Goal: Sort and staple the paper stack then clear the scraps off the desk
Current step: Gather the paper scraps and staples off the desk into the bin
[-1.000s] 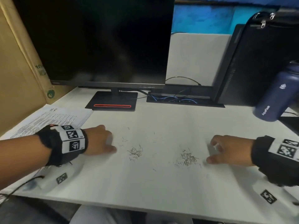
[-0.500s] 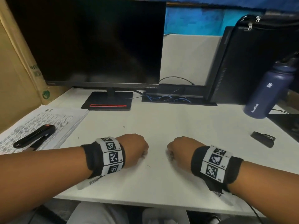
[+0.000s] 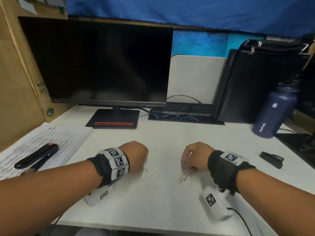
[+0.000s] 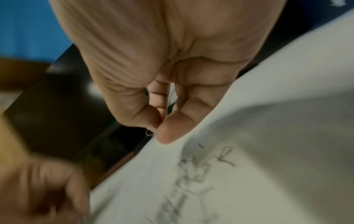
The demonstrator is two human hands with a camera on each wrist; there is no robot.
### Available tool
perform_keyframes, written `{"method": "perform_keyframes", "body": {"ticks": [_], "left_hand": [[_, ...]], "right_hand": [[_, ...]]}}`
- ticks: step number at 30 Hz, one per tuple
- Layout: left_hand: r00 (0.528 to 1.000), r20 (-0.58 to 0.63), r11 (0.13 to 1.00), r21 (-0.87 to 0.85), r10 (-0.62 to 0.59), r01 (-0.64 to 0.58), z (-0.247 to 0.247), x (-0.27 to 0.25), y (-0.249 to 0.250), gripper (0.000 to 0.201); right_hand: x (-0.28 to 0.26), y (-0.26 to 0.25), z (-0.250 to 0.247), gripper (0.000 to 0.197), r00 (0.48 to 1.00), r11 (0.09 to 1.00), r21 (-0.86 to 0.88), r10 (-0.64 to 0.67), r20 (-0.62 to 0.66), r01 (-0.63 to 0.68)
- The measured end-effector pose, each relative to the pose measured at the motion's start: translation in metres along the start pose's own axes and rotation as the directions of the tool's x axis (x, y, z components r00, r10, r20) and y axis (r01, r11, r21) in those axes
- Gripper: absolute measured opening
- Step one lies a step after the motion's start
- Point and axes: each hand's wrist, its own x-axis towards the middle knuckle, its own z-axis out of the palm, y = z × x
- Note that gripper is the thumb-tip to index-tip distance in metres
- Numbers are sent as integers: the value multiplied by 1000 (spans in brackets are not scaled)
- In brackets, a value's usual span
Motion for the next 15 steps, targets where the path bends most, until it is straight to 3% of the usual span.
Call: {"method": "perform_keyframes", "body": {"ticks": [2, 4, 5, 6, 7, 8, 9, 10, 12, 14, 15], "left_hand": [[996, -33, 989, -126, -79, 74, -6, 2, -9, 13], [973, -65, 923, -336, -220, 186, -10, 5, -24, 14], [951, -57, 843, -482, -303, 240, -11, 6, -33, 14], [928, -43, 710, -657, -370, 253, -10, 6, -41, 10], [908, -6, 499, -837, -418, 224, -8, 3, -46, 6], [891, 47, 200, -968, -452, 153, -5, -1, -49, 5], [879, 104, -112, -992, -466, 57, -2, -6, -51, 5], [874, 152, -343, -939, -461, -18, 2, -11, -53, 6], [894, 211, -582, -810, -396, -67, 8, -22, -53, 7], [921, 217, -685, -726, -325, -70, 9, -33, -48, 3], [936, 214, -726, -685, -281, -61, 9, -39, -45, 5]], "right_hand": [[-1, 11, -7, 12, 998, 896, 441, 59, -7, -50], [-7, 20, -12, 13, 997, 643, 765, 79, -18, -38], [-10, 25, -15, 13, 995, 497, 867, 96, -22, -29], [-14, 30, -17, 12, 993, 343, 939, 118, -19, -22], [-18, 36, -19, 12, 990, 185, 983, 144, -8, -19], [-22, 43, -19, 11, 986, 43, 999, 165, 12, -20], [-26, 48, -19, 11, 985, -64, 998, 171, 38, -27], [-29, 54, -18, 10, 984, -141, 989, 167, 64, -40], [-34, 65, -14, 30, 988, -221, 973, 115, 100, -73], [-41, 71, -12, 51, 991, -172, 978, 37, 128, -120], [-46, 71, -11, 51, 990, -117, 984, -3, 138, -137]]}}
